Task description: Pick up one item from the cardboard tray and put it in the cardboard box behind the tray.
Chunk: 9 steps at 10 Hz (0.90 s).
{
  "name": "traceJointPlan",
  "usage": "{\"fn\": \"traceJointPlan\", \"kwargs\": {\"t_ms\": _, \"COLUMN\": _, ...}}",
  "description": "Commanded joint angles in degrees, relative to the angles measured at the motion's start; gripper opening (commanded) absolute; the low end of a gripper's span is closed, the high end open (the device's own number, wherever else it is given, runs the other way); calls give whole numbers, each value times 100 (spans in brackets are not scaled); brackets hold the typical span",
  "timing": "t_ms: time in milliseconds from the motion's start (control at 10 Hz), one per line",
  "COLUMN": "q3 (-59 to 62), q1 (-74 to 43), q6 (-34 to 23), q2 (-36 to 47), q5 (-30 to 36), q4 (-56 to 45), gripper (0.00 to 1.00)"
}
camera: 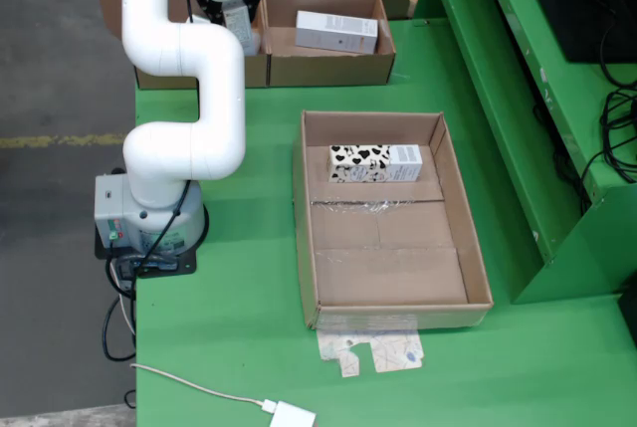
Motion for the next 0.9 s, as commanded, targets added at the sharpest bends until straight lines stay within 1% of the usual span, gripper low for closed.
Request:
{"fn": "traceJointPlan", "kwargs": {"t_ms": 0, "q3": 158, "q1": -41, "q6": -38, "q2": 158, "q5": -28, "q4": 74, "gripper": 10}}
{"fn": "traceJointPlan", "kwargs": {"t_ms": 800, "q3": 158, "q1": -41, "q6": -38, "q2": 158, "q5": -28, "q4": 74, "gripper": 90}}
